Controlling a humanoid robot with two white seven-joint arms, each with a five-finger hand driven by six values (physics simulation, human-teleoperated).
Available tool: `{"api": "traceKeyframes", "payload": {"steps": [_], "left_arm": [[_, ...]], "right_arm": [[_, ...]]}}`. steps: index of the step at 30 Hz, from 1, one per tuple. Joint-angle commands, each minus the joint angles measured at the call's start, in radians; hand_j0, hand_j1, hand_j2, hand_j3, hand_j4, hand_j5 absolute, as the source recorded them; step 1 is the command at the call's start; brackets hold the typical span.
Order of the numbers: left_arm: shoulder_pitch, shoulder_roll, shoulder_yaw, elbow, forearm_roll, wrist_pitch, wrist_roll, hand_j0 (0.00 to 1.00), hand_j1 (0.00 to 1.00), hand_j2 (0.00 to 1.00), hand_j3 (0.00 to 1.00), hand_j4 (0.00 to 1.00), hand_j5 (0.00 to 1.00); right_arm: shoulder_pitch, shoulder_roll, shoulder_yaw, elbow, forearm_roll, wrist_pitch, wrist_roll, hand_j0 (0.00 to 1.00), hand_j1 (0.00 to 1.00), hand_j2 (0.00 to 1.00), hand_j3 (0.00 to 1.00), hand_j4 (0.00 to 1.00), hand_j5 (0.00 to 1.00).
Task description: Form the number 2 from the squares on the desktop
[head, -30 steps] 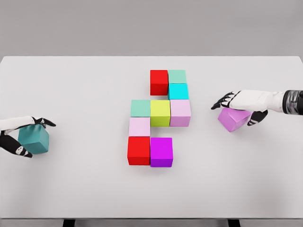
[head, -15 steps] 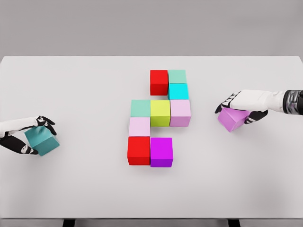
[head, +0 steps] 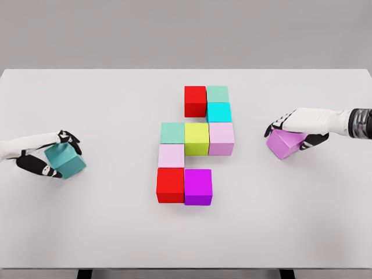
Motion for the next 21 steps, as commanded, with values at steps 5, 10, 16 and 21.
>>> {"api": "traceKeyframes", "payload": {"steps": [5,10,16,21], "left_arm": [[-0.035,-0.116,0.004,0.057,-0.004,0.087,0.002,0.5,0.5,0.5,0.5,0.5,0.5],[-0.077,-0.149,0.016,0.066,-0.001,0.097,0.002,0.5,0.5,0.5,0.5,0.5,0.5],[-0.094,-0.209,0.059,0.077,-0.001,0.15,0.003,0.49,0.49,0.49,0.49,0.49,0.49],[-0.132,-0.298,0.067,0.138,-0.002,0.212,0.003,0.49,0.49,0.49,0.49,0.49,0.49]], "right_arm": [[0.003,0.001,-0.034,-0.034,-0.012,0.002,0.0,0.61,0.61,0.61,0.61,0.61,0.61],[0.017,0.0,-0.043,-0.108,-0.012,0.002,0.0,0.63,0.63,0.63,0.63,0.63,0.63],[0.08,-0.015,-0.041,-0.255,-0.008,0.002,0.0,0.63,0.63,0.63,0.63,0.63,0.63],[0.13,-0.049,-0.043,-0.365,-0.008,0.002,0.0,0.63,0.63,0.63,0.63,0.63,0.63]]}}
